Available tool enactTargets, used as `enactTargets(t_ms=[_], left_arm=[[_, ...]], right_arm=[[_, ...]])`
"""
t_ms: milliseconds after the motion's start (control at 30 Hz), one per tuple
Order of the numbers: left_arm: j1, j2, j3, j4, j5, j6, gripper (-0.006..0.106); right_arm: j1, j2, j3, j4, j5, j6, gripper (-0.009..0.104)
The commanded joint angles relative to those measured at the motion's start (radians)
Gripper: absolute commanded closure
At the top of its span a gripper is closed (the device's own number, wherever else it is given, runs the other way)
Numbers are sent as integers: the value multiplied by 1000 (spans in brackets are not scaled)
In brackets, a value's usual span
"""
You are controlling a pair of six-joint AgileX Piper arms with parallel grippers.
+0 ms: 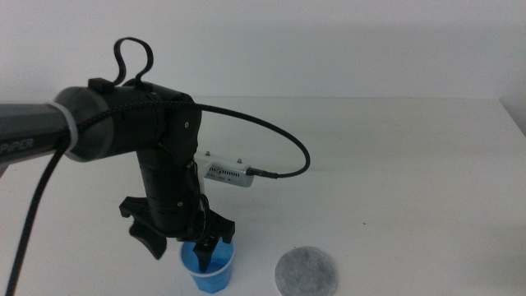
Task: Place an empty cup on a cup mat.
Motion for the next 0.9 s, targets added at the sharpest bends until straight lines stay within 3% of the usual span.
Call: enactTargets(t_ms=[0, 167, 233, 500, 867], left_arm=[[-6, 9, 2, -18, -13, 6, 35], [-6, -1, -2, -59, 19, -2, 87], [-10, -23, -13, -82, 47, -15, 102], [-145, -38, -192, -112, 73, -153, 102], [-261, 139, -292, -153, 43, -197, 102]], right_arm=[[2, -5, 3, -5, -7, -4, 2], [2, -5, 3, -5, -7, -4, 2], [2, -5, 3, -5, -7, -4, 2], [2, -5, 3, -5, -7, -4, 2], [2, -5, 3, -5, -7, -4, 2]])
